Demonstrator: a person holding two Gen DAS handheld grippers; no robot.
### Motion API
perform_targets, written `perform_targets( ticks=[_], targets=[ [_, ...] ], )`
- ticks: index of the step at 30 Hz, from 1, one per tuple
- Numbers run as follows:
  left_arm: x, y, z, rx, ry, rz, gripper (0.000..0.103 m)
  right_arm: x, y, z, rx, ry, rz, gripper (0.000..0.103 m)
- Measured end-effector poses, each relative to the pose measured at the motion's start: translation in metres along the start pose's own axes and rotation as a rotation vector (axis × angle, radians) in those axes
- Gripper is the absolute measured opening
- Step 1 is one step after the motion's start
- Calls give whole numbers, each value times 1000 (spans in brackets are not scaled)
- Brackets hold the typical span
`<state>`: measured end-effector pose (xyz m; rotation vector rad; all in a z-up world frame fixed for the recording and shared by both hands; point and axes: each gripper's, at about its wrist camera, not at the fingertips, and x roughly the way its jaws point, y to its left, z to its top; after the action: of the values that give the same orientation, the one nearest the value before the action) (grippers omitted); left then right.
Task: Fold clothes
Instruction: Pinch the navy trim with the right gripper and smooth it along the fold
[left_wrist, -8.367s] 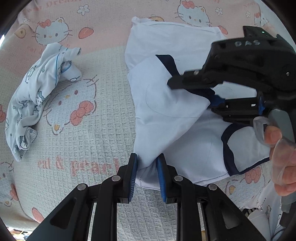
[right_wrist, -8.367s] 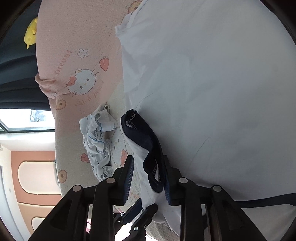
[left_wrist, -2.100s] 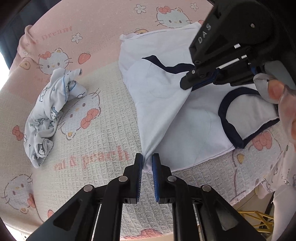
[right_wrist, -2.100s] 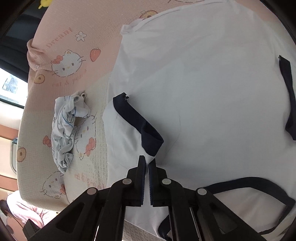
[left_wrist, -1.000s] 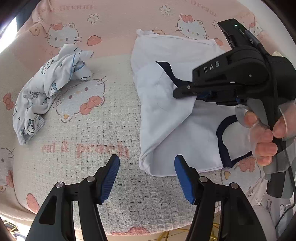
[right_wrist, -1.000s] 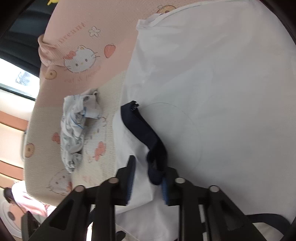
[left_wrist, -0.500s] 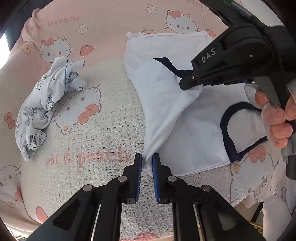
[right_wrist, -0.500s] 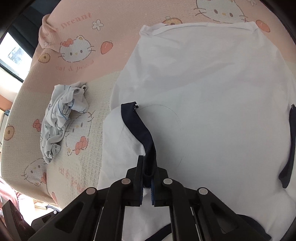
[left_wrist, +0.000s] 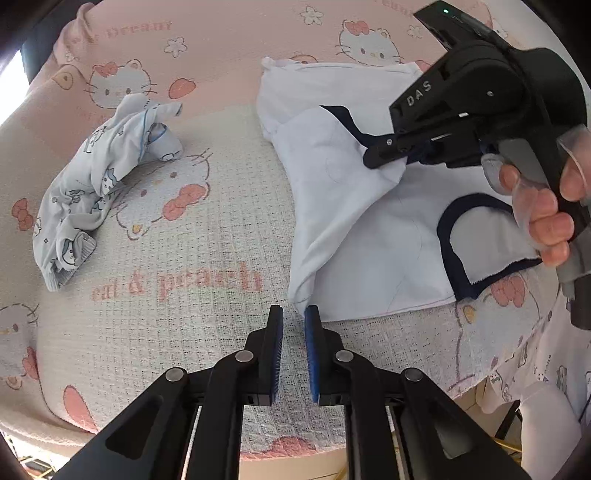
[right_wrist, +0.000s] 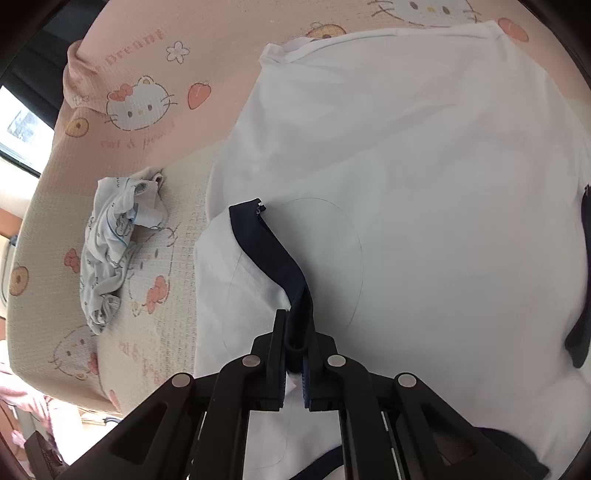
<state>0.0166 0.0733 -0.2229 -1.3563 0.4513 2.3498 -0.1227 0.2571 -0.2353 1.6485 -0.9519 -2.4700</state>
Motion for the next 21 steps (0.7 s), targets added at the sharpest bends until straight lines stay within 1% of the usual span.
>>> perform_targets(
  ticks=[2,4,6,8,10,12,13,15,19,21],
  targets=[
    [-1,3,3,-23,-3,-16,11,-3,-4,-6,51,8,43,11],
    [1,9,7,-89,8,-55,11,-6,-9,-14,113,17,99,27],
    [4,16,10,-168,29,-101,11,-8,-14,-22,176,28,157,34],
    [6,23,12,-250,46,-136,12,-9,-13,-27,200,52,182,36],
    [7,31,13,-307,53,-172,26,-9,-8,-31,195,65,180,36],
    [6,35,15,-335,41,-178,84,-8,-4,-34,195,77,204,36],
    [6,37,16,-346,34,-182,87,-7,-2,-36,196,83,220,36],
    [4,38,20,-353,16,-199,87,-6,2,-40,198,95,244,37],
    [7,30,28,-301,18,-154,87,-5,7,-45,189,102,240,37],
    [9,23,29,-269,28,-139,87,-6,7,-46,195,104,253,37]
  ],
)
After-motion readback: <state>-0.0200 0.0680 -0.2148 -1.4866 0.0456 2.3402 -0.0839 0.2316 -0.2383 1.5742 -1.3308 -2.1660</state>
